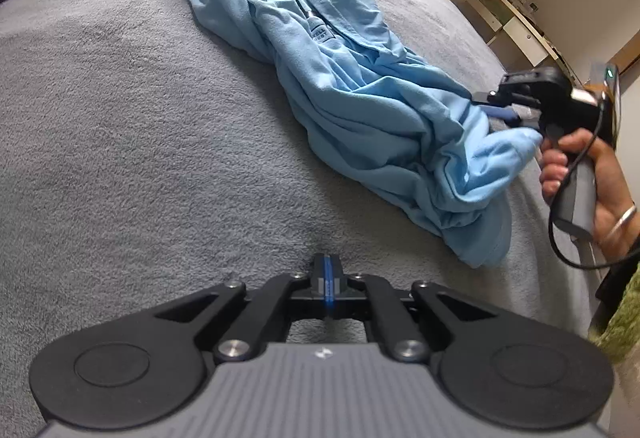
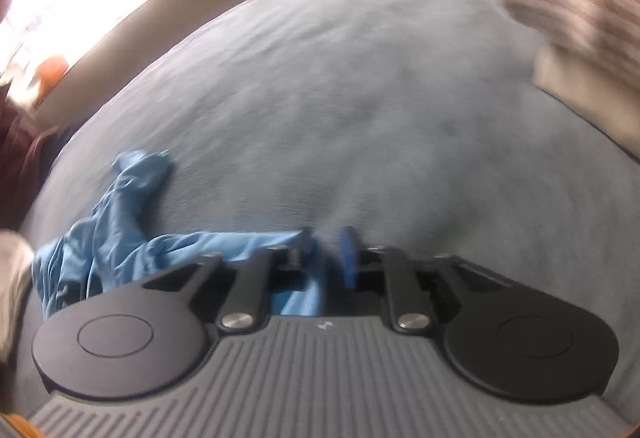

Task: Fold clothes
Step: 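Pull the shirt hem with the right gripper to spread it lengthwise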

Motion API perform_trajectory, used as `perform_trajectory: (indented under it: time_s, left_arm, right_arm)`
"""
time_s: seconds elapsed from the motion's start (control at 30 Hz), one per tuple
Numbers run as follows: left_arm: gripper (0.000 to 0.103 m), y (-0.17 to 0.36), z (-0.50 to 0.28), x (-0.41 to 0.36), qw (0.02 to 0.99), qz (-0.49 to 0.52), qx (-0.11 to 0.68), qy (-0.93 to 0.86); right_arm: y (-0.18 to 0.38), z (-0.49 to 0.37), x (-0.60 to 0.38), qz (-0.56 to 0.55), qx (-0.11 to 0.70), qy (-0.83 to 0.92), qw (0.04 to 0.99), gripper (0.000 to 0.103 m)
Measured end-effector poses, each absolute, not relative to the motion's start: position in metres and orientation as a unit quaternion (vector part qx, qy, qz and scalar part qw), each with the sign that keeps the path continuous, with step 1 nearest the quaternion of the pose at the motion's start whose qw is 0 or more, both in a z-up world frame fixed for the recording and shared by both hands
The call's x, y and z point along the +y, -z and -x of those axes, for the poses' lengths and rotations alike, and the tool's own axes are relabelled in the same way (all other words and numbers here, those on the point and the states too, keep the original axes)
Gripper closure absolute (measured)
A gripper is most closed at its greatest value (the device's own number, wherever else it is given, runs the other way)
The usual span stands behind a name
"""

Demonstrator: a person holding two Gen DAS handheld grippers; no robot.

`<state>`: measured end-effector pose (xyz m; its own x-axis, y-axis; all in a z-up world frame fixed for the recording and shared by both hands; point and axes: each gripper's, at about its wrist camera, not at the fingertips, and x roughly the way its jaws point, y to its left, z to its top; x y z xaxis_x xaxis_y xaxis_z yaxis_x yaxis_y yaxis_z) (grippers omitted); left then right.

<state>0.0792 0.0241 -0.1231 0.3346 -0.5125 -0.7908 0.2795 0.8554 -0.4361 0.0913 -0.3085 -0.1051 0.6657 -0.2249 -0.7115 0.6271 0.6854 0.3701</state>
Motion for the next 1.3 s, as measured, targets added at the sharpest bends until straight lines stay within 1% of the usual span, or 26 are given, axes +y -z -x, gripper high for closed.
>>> perform_trajectory:
  time_s: [0.03, 0.07, 0.13, 0.2, 0.27, 0.33, 0.4, 0.47, 0.5, 0.53, 0.57, 0.6, 0.63, 0.67, 0.7, 0.73, 0.8, 0.87, 0.97, 1.0, 1.07, 1.1, 1.17, 1.2, 1.3]
  left_arm:
    - [0.100, 0.123, -0.079, 0.025, 0.809, 0.113, 0.522, 0.245]
    - [0.100, 0.123, -0.080, 0.025, 0.809, 0.114, 0.522, 0.245]
    - [0.100, 0.123, -0.081, 0.026, 0.808, 0.117, 0.524, 0.244]
    - [0.099, 0.123, -0.083, 0.027, 0.805, 0.122, 0.526, 0.244]
    - [0.099, 0.125, -0.085, 0.029, 0.802, 0.130, 0.529, 0.243]
    - [0.099, 0.126, -0.084, 0.031, 0.799, 0.140, 0.532, 0.241]
    - [0.099, 0.126, -0.084, 0.033, 0.796, 0.151, 0.534, 0.241]
    - [0.094, 0.124, -0.081, 0.033, 0.794, 0.158, 0.535, 0.243]
    - [0.092, 0.123, -0.080, 0.033, 0.794, 0.159, 0.534, 0.245]
    - [0.084, 0.123, -0.080, 0.034, 0.793, 0.162, 0.532, 0.248]
    - [0.073, 0.122, -0.080, 0.035, 0.792, 0.167, 0.530, 0.252]
    - [0.067, 0.120, -0.079, 0.036, 0.791, 0.175, 0.527, 0.258]
    - [0.057, 0.119, -0.077, 0.038, 0.791, 0.182, 0.522, 0.261]
    - [0.050, 0.115, -0.075, 0.036, 0.793, 0.186, 0.517, 0.263]
    - [0.048, 0.112, -0.074, 0.037, 0.796, 0.189, 0.510, 0.265]
    - [0.044, 0.110, -0.072, 0.040, 0.800, 0.191, 0.503, 0.266]
    - [0.042, 0.107, -0.071, 0.045, 0.804, 0.198, 0.492, 0.269]
    - [0.042, 0.106, -0.072, 0.049, 0.801, 0.215, 0.486, 0.275]
    - [0.042, 0.105, -0.074, 0.056, 0.798, 0.238, 0.480, 0.277]
    - [0.042, 0.104, -0.074, 0.060, 0.797, 0.241, 0.481, 0.276]
    - [0.042, 0.104, -0.074, 0.060, 0.797, 0.240, 0.482, 0.275]
    - [0.042, 0.104, -0.074, 0.059, 0.797, 0.238, 0.483, 0.275]
    - [0.042, 0.107, -0.076, 0.056, 0.796, 0.232, 0.487, 0.276]
    - [0.042, 0.107, -0.076, 0.054, 0.795, 0.229, 0.489, 0.276]
    - [0.042, 0.110, -0.075, 0.048, 0.798, 0.213, 0.492, 0.276]
  right_arm:
    - [0.102, -0.083, -0.309, -0.308, 0.315, 0.251, 0.862, 0.072]
    - [0.096, -0.074, -0.307, -0.300, 0.309, 0.241, 0.870, 0.070]
    - [0.083, -0.058, -0.301, -0.282, 0.297, 0.221, 0.885, 0.070]
    - [0.067, -0.042, -0.285, -0.241, 0.291, 0.171, 0.910, 0.066]
    - [0.052, -0.028, -0.253, -0.160, 0.295, 0.090, 0.938, 0.050]
    - [0.046, -0.016, -0.209, -0.060, 0.310, 0.005, 0.949, 0.046]
    - [0.051, -0.003, -0.164, 0.037, 0.327, -0.067, 0.942, 0.041]
    - [0.064, 0.003, -0.128, 0.132, 0.335, -0.089, 0.929, 0.035]
    - [0.071, 0.005, -0.112, 0.180, 0.339, -0.093, 0.919, 0.035]
    - [0.080, 0.005, -0.103, 0.213, 0.343, -0.090, 0.910, 0.035]
    - [0.090, 0.004, -0.094, 0.246, 0.347, -0.087, 0.901, 0.035]
    - [0.098, 0.003, -0.086, 0.273, 0.351, -0.083, 0.892, 0.037]
    - [0.101, 0.000, -0.085, 0.272, 0.360, -0.082, 0.889, 0.041]
    - [0.105, -0.003, -0.084, 0.270, 0.369, -0.080, 0.886, 0.055]
    - [0.107, -0.006, -0.083, 0.265, 0.377, -0.078, 0.884, 0.066]
    - [0.102, -0.008, -0.085, 0.235, 0.382, -0.075, 0.891, 0.082]
    - [0.083, -0.010, -0.094, 0.154, 0.372, -0.057, 0.914, 0.084]
    - [0.056, -0.009, -0.115, 0.024, 0.347, -0.049, 0.936, 0.086]
    - [0.026, -0.005, -0.170, -0.245, 0.287, -0.054, 0.925, 0.087]
    - [0.028, -0.002, -0.187, -0.315, 0.267, -0.053, 0.909, 0.087]
    - [0.044, 0.005, -0.216, -0.421, 0.254, -0.016, 0.871, 0.086]
    - [0.053, 0.008, -0.230, -0.466, 0.250, 0.004, 0.849, 0.083]
    - [0.082, 0.009, -0.249, -0.498, 0.286, 0.055, 0.817, 0.075]
    - [0.097, 0.012, -0.257, -0.511, 0.307, 0.082, 0.799, 0.074]
    - [0.121, 0.031, -0.271, -0.507, 0.321, 0.148, 0.786, 0.069]
